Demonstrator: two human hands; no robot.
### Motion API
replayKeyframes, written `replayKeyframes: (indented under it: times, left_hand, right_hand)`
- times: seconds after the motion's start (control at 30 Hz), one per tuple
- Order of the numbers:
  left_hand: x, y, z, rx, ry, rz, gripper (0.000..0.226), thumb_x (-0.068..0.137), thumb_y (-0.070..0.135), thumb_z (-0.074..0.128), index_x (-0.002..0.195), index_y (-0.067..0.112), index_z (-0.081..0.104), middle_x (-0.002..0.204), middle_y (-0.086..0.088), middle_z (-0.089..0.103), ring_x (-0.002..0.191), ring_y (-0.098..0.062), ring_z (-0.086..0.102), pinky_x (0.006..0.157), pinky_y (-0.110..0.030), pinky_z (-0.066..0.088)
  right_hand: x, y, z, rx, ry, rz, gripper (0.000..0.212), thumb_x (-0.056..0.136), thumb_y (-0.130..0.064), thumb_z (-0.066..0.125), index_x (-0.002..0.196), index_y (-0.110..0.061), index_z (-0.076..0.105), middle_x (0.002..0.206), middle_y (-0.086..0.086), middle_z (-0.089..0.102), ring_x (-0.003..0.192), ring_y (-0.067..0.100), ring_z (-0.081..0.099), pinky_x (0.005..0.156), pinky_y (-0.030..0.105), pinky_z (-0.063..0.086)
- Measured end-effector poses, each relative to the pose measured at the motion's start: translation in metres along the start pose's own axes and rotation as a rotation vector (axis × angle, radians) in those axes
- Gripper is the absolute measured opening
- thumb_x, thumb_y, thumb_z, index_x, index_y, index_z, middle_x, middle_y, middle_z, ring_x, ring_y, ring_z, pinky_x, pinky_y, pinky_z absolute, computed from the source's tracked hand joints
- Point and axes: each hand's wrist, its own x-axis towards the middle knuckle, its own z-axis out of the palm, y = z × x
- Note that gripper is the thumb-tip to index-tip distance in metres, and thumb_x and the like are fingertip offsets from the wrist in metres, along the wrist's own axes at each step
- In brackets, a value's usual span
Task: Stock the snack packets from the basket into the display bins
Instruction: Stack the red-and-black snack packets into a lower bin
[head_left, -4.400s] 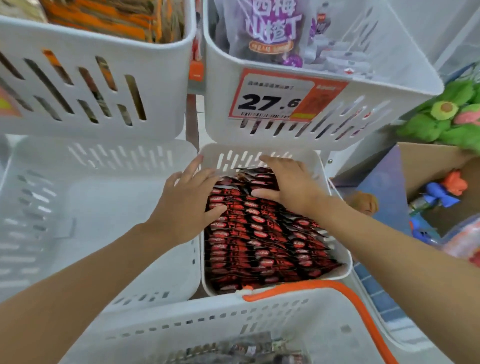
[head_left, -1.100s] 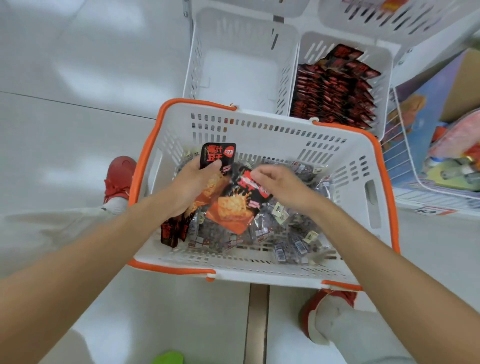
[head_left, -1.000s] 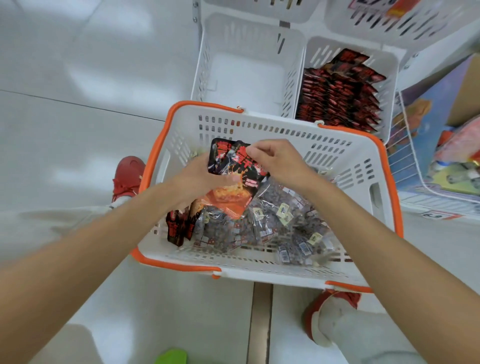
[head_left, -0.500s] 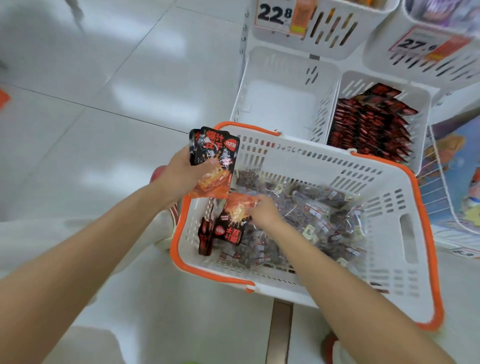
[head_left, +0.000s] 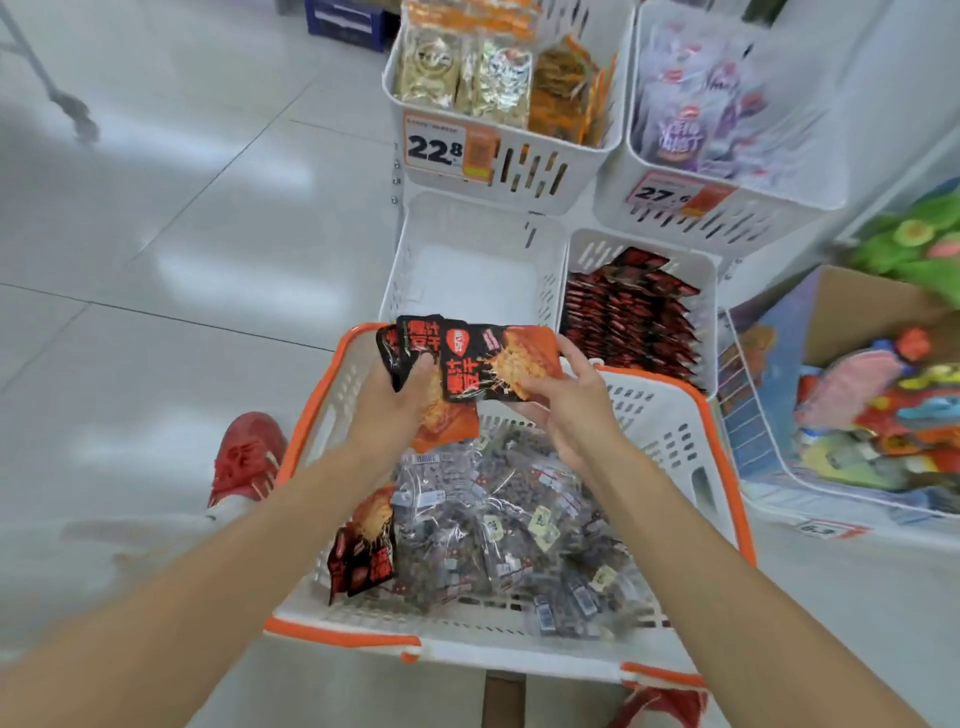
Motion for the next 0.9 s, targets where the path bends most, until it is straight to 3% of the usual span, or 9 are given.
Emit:
replayKeyframes:
  times: [0.13,0.2,0.27,0.33,0.4,0.53,0.63,0.73,0.9]
  left_hand:
    - [0.005,0.021,0.058,-0.095,0.021,0.029,0.019,0.096,0.03,0.06,0.111,0.018,0.061,0.091,0.008,0.068,0.078,0.004,0.064,0.066,-0.012,0.049]
    - [0.018,0.027,0.076,-0.087,0.005,0.004,0.006,0.095,0.026,0.062,0.098,0.022,0.061,0.081,0.009,0.064,0.069,0.0,0.06,0.063,-0.016,0.047]
    - [0.033,0.031,0.094,0.012,-0.095,0.034,0.004,0.095,0.024,0.062,0.094,0.02,0.06,0.075,0.007,0.061,0.063,-0.003,0.056,0.061,-0.017,0.045]
    - [0.048,0.035,0.113,0.074,-0.17,0.09,0.004,0.096,0.021,0.06,0.098,0.018,0.06,0.076,0.008,0.062,0.063,0.001,0.057,0.06,-0.015,0.045]
    - [0.064,0.035,0.133,0.059,-0.156,0.115,0.006,0.098,0.018,0.056,0.103,0.018,0.058,0.084,0.007,0.064,0.074,-0.002,0.061,0.061,-0.012,0.046]
    - [0.097,0.03,0.173,0.033,-0.282,0.148,0.017,0.101,0.016,0.05,0.117,0.021,0.049,0.11,-0.009,0.063,0.101,-0.024,0.063,0.084,-0.039,0.054]
    - [0.129,0.027,0.204,0.057,-0.492,0.267,0.028,0.101,0.014,0.049,0.13,0.016,0.046,0.112,-0.002,0.064,0.099,-0.005,0.064,0.084,-0.026,0.053]
    - [0.169,0.025,0.228,0.163,-0.496,0.261,0.039,0.091,0.028,0.067,0.123,0.024,0.045,0.108,0.01,0.064,0.097,0.0,0.062,0.085,-0.027,0.052]
    - [0.207,0.0,0.24,0.481,-0.353,0.338,0.064,0.076,0.039,0.081,0.124,0.026,0.041,0.092,0.021,0.056,0.088,-0.003,0.059,0.071,-0.021,0.045]
  right_hand:
    - [-0.001,-0.01,-0.008,-0.441,0.05,-0.084,0.047,0.084,-0.023,0.077,0.117,-0.015,0.043,0.099,0.004,0.065,0.086,0.014,0.067,0.078,0.036,0.058]
    - [0.008,-0.022,-0.026,-0.715,0.04,-0.115,0.059,0.081,-0.041,0.076,0.124,-0.017,0.043,0.115,-0.001,0.058,0.104,0.014,0.06,0.082,0.032,0.049]
    - [0.022,-0.033,-0.045,-0.772,0.047,-0.209,0.07,0.088,-0.047,0.065,0.144,-0.019,0.034,0.144,-0.005,0.041,0.132,0.015,0.042,0.103,0.033,0.04]
    - [0.036,-0.038,-0.06,-0.862,-0.009,-0.259,0.063,0.095,-0.051,0.051,0.148,-0.021,0.037,0.149,-0.004,0.043,0.135,0.017,0.042,0.111,0.039,0.037]
    - [0.05,-0.038,-0.073,-0.907,-0.063,-0.195,0.045,0.098,-0.047,0.048,0.127,-0.014,0.058,0.125,0.005,0.065,0.114,0.026,0.06,0.1,0.043,0.047]
    - [0.08,-0.048,-0.109,-0.411,-0.138,0.037,0.029,0.1,-0.034,0.054,0.115,-0.011,0.063,0.105,0.01,0.071,0.091,0.02,0.069,0.087,0.034,0.055]
    - [0.108,-0.058,-0.138,-0.312,-0.148,0.011,0.014,0.101,-0.023,0.053,0.106,-0.012,0.06,0.094,0.011,0.068,0.076,0.018,0.067,0.075,0.032,0.058]
    - [0.145,-0.062,-0.157,-0.308,-0.077,-0.133,0.011,0.099,-0.009,0.055,0.108,-0.014,0.059,0.102,0.013,0.068,0.085,0.022,0.067,0.079,0.038,0.057]
    - [0.197,-0.044,-0.156,-0.576,0.026,-0.278,0.042,0.089,0.004,0.061,0.123,-0.022,0.056,0.12,0.003,0.065,0.111,0.02,0.061,0.094,0.034,0.049]
